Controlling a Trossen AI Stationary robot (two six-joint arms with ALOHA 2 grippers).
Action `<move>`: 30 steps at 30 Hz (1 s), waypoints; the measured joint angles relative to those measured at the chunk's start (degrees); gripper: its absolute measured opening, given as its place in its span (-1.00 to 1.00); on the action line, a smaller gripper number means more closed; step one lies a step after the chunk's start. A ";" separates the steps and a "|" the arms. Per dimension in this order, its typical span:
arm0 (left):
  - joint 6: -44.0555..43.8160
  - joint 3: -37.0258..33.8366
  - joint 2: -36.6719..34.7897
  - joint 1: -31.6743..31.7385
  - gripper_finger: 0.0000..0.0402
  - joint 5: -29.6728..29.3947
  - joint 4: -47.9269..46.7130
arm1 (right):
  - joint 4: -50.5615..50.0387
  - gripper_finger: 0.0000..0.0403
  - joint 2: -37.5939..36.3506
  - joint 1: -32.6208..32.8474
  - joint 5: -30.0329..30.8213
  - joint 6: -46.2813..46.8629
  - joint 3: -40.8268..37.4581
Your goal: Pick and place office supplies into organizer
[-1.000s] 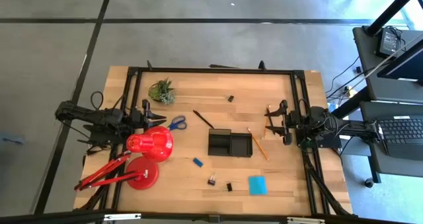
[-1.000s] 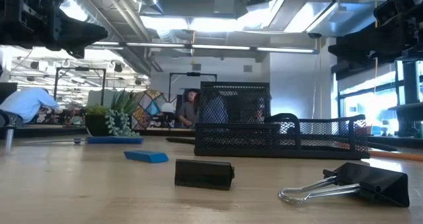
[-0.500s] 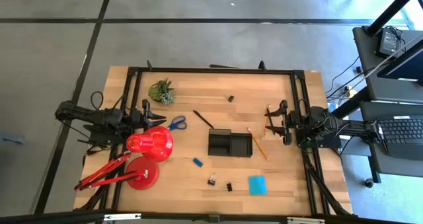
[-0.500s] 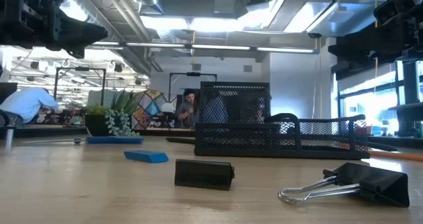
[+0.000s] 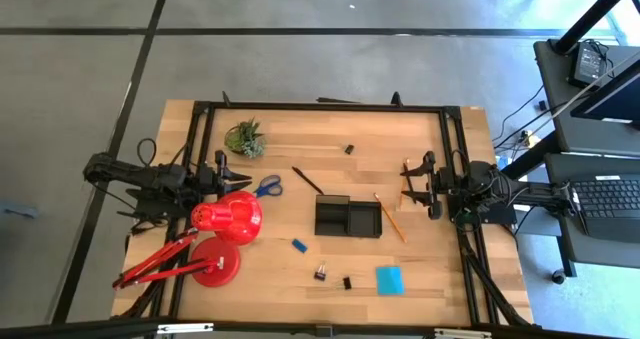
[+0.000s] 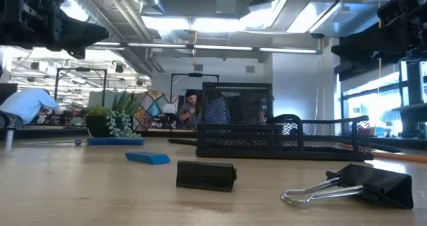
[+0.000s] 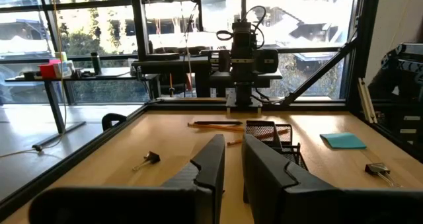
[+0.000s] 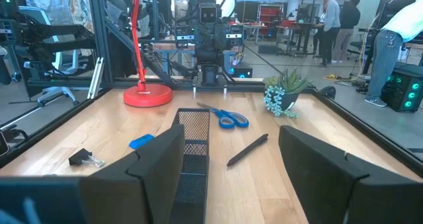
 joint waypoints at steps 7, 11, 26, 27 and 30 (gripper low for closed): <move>0.00 0.00 0.01 -0.01 -0.76 0.00 0.01 | 0.00 0.24 0.02 -0.02 0.00 -1.90 0.00; 0.00 0.00 0.02 0.00 -0.76 0.00 0.00 | 0.00 0.24 0.01 -0.02 0.00 -1.57 0.00; 0.00 -0.02 0.00 0.00 -0.76 0.00 0.00 | 0.00 0.24 0.02 -0.02 0.00 -1.39 0.00; 0.00 0.00 0.02 0.00 -0.76 0.00 0.00 | 0.00 0.24 0.02 -0.02 0.00 -1.41 0.00; 0.00 -0.01 0.01 -0.02 -0.76 0.00 0.00 | 0.00 0.24 0.02 0.00 0.00 -1.46 -0.01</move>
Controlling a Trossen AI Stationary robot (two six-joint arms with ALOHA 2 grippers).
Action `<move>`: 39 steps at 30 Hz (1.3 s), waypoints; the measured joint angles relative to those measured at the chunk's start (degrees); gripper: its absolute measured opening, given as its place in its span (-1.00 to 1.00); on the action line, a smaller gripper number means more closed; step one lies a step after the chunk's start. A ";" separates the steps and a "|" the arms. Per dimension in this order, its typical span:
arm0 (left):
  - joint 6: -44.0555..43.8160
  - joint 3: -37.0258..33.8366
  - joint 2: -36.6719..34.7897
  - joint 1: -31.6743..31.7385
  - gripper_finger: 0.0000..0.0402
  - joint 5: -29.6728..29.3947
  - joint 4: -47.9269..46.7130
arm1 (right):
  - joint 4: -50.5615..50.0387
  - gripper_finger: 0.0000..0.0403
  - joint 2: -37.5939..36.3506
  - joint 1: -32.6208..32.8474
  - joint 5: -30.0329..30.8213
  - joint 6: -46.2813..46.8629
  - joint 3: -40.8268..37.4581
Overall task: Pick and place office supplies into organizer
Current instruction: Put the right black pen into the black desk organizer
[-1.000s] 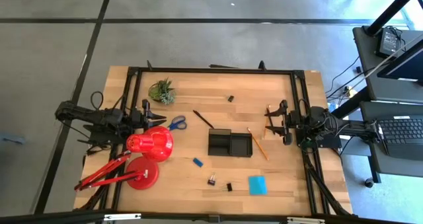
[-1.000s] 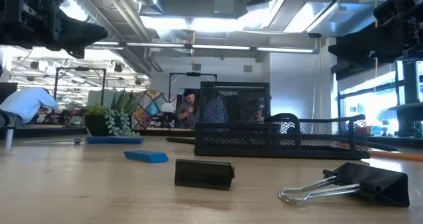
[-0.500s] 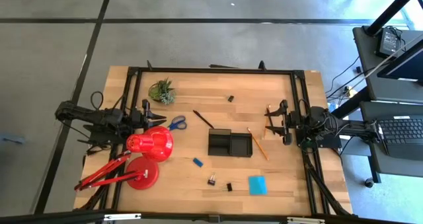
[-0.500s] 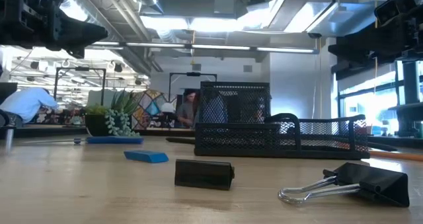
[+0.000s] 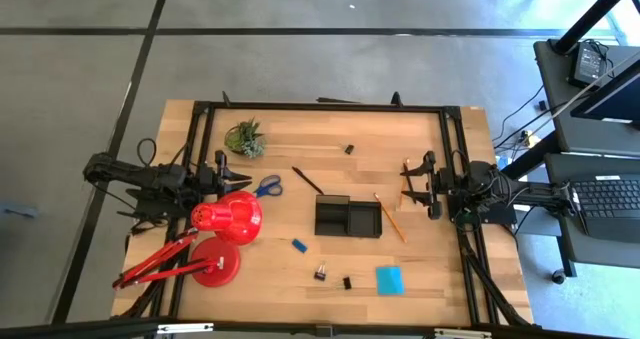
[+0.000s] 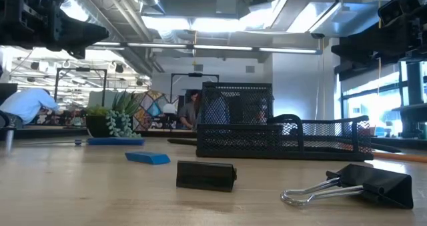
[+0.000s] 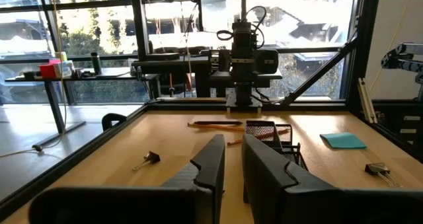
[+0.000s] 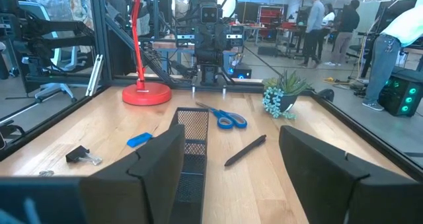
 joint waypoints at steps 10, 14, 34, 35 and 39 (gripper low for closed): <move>0.00 -0.01 0.01 0.00 -0.76 0.00 0.00 | 0.00 0.24 0.01 -0.01 0.00 -0.02 0.01; 0.00 0.01 -0.01 0.02 -0.76 0.00 0.01 | 0.00 0.24 -0.01 -0.01 0.00 -0.03 0.01; 0.00 0.00 0.00 0.01 -0.76 0.00 0.00 | 0.00 0.24 0.00 0.00 0.00 0.04 0.01; 0.00 0.00 -0.01 0.01 -0.76 0.00 0.00 | 0.00 0.24 -0.01 -0.01 0.00 0.02 0.01; 0.00 0.01 -0.01 0.02 -0.76 0.00 0.00 | 0.00 0.24 -0.02 0.01 -0.02 1.90 0.01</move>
